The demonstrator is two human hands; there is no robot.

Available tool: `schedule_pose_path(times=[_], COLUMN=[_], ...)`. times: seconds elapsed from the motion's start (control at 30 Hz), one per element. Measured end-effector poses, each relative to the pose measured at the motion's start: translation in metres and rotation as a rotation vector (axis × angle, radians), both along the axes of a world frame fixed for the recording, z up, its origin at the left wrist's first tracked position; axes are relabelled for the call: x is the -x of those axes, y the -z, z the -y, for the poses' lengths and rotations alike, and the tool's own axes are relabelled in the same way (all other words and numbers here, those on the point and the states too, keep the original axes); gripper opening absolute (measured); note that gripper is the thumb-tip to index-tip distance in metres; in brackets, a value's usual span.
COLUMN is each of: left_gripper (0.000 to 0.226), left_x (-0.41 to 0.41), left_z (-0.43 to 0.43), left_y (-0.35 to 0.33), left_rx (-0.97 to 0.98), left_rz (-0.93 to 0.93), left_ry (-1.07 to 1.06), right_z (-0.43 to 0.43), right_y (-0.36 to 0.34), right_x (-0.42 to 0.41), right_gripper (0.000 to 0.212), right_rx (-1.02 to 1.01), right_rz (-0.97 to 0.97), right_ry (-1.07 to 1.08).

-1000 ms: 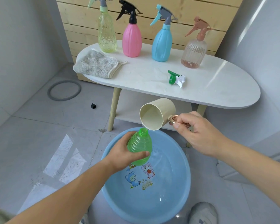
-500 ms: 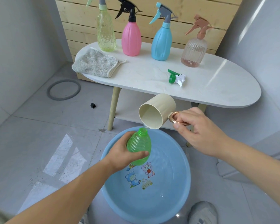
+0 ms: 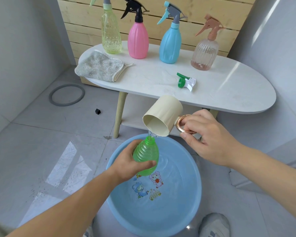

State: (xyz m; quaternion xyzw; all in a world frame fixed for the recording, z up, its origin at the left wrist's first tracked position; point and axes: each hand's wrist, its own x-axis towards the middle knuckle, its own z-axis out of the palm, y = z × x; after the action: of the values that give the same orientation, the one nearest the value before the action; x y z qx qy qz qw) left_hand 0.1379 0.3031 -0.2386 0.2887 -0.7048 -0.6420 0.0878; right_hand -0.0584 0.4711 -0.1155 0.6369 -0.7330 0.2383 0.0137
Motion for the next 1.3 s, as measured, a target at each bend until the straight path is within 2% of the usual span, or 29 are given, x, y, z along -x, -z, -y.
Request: schedule_pose_path(times=[0.2,0.37,0.5,0.57,0.77,0.9,1.07,1.3], left_gripper=[0.076,0.073,0.074,0.074,0.075,0.072,0.078,0.067], left_x=[0.0,0.0,0.0,0.0,-0.005,-0.009,-0.015,-0.021], left_z=[0.001,0.001,0.001,0.002,0.0,-0.001,0.0,-0.003], left_y=[0.003,0.004,0.006,0.007,0.011,0.021,0.04,0.057], left_rx=[-0.008,0.0,-0.006,0.001,0.031,0.041,0.032,0.038], left_rz=[-0.004,-0.005,-0.011,-0.003,0.044,0.091,0.157,0.223], left_ry=[-0.003,-0.009,-0.02,-0.018,0.004,0.019,0.033,0.044], right_z=[0.002,0.004,0.006,0.006,0.013,0.016,0.023,0.039], right_y=[-0.002,-0.003,0.0,0.006,0.047,0.095,0.155,0.23], right_x=[-0.002,-0.002,-0.001,-0.002,0.009,0.024,0.025,0.016], right_gripper=[0.028,0.015,0.016,0.017,0.033,0.038,0.036,0.022], right_rx=[0.059,0.116,0.086,0.063,-0.169,-0.333,-0.483,-0.629], right_rz=[-0.175,-0.344,-0.381,-0.307,0.272,0.499,0.527,0.28], right_ry=[-0.07,-0.134,-0.139,-0.113,0.19,0.338,0.343,0.063])
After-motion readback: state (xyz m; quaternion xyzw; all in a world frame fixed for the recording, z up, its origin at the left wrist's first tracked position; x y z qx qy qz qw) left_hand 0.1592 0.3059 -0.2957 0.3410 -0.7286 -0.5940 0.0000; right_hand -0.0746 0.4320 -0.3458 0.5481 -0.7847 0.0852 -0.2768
